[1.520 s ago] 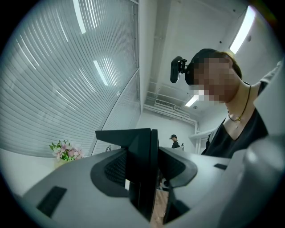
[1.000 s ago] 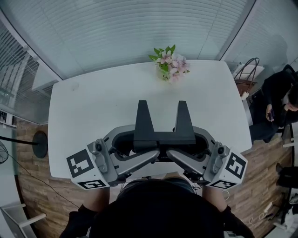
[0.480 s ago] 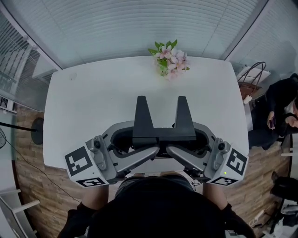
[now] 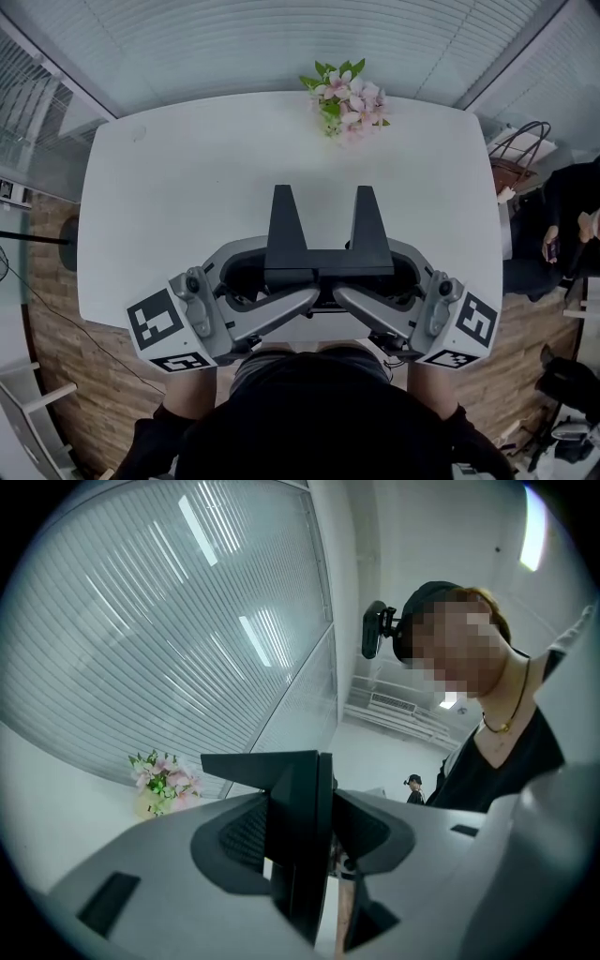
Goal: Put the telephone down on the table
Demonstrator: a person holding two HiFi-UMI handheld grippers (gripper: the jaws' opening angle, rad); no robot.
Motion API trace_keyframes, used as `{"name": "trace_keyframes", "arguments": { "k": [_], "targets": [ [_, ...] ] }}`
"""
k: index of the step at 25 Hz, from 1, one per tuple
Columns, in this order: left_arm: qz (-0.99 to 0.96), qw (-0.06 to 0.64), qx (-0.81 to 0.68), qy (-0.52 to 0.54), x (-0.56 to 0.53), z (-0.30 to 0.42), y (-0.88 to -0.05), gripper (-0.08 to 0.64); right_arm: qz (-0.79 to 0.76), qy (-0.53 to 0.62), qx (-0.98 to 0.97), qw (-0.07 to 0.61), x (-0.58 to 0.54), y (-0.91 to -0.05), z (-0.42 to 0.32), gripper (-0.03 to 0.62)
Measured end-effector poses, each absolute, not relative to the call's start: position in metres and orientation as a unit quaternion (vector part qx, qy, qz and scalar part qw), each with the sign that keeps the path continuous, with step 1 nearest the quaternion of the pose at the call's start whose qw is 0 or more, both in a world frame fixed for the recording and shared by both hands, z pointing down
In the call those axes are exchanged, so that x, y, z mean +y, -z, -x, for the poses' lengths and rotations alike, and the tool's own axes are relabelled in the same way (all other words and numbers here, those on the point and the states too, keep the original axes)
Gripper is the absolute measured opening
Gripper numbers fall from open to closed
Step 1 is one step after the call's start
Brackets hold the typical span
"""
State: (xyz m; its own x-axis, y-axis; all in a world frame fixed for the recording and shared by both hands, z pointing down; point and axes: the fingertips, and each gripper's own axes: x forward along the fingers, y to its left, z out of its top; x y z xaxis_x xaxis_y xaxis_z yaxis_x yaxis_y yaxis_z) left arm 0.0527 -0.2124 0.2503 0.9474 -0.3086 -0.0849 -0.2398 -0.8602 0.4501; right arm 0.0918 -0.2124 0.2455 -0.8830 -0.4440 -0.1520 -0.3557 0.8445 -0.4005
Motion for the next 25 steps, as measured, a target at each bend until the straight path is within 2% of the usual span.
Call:
{"name": "trace_keyframes", "arguments": {
  "k": [25],
  "targets": [
    [-0.939, 0.292, -0.168, 0.066, -0.222, -0.046, -0.314, 0.209, 0.193, 0.262, 0.94, 0.105, -0.225, -0.311, -0.084, 0.21]
  ]
}}
